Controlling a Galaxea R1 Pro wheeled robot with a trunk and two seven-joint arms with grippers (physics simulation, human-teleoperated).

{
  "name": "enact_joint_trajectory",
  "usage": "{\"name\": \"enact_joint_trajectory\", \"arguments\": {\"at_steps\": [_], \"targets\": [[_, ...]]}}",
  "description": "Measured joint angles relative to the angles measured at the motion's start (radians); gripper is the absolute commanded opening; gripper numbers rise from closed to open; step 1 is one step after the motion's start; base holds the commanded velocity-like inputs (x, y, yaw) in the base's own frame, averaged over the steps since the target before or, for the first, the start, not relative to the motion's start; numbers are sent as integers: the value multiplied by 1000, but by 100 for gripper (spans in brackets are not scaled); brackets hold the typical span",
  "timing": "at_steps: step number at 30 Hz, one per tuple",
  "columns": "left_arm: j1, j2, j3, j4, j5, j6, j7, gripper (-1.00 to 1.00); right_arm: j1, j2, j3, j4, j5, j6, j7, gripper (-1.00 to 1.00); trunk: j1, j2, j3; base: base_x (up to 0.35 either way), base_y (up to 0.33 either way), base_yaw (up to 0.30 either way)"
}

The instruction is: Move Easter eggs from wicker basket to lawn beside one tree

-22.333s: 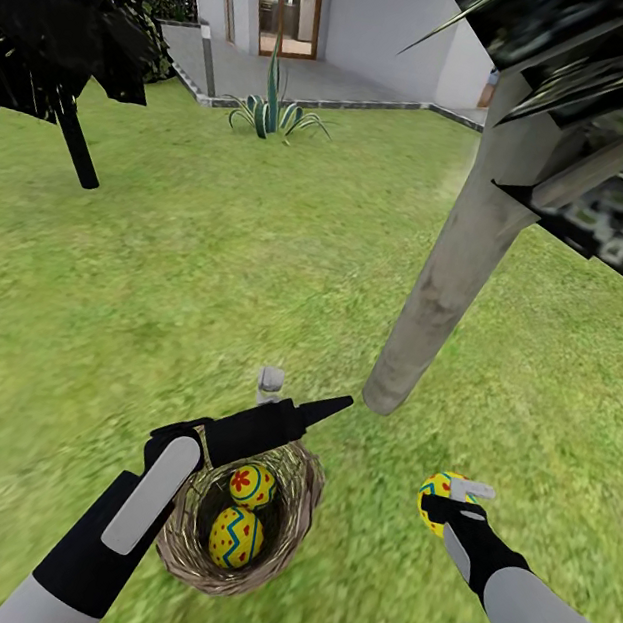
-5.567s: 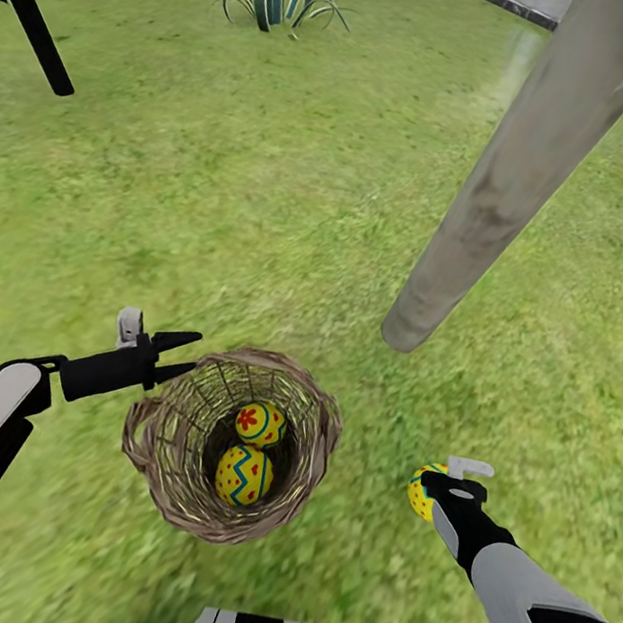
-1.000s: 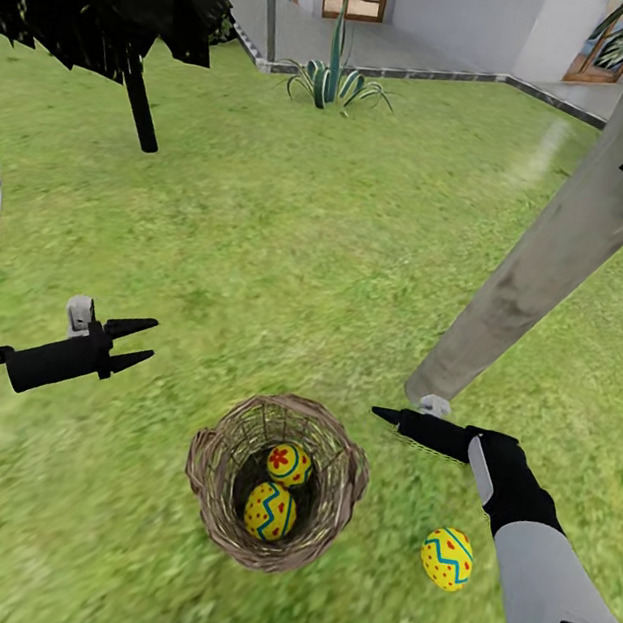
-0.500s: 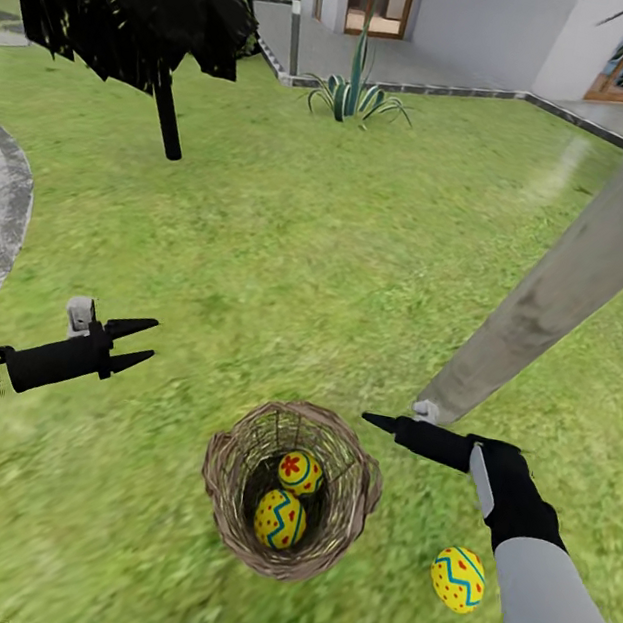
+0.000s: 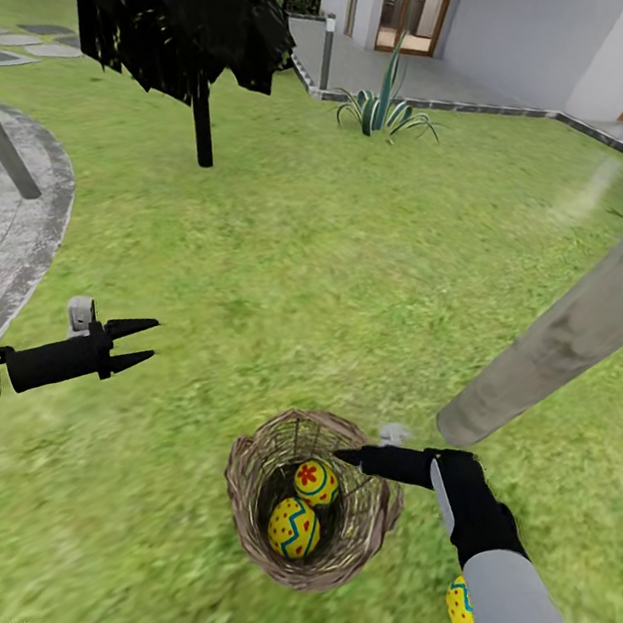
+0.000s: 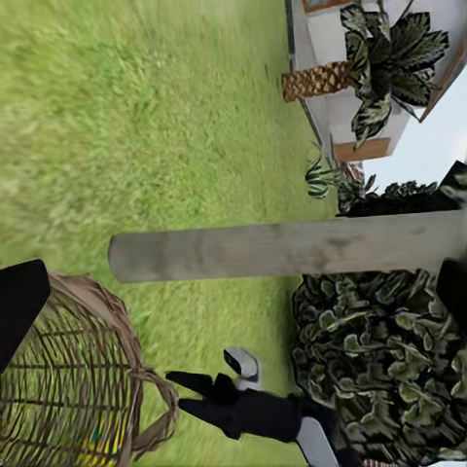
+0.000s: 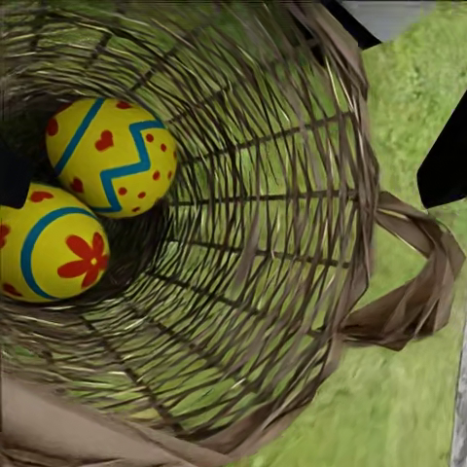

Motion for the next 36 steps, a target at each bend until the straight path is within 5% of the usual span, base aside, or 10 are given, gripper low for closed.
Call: {"name": "enact_joint_trajectory", "arguments": {"at_steps": [12,19,26,36], "targets": [[0,0,-2,0,-1,0,0,100,1,27,136,-17,9,2,-310,100,0,0,16,0,0,181],[0,0,-3,0,-2,0,0,100,1,37,154,-16,8,1,-453,100,0,0,25,0,0,181],[0,-1,-3,1,-2,-1,1,100,1,41,194,-11,2,2,-664,100,0,0,30,0,0,89],[-1,-3,-3,-2,0,0,-2,100,9,56,214,3,-2,5,-701,100,0,0,37,0,0,-117]]}}
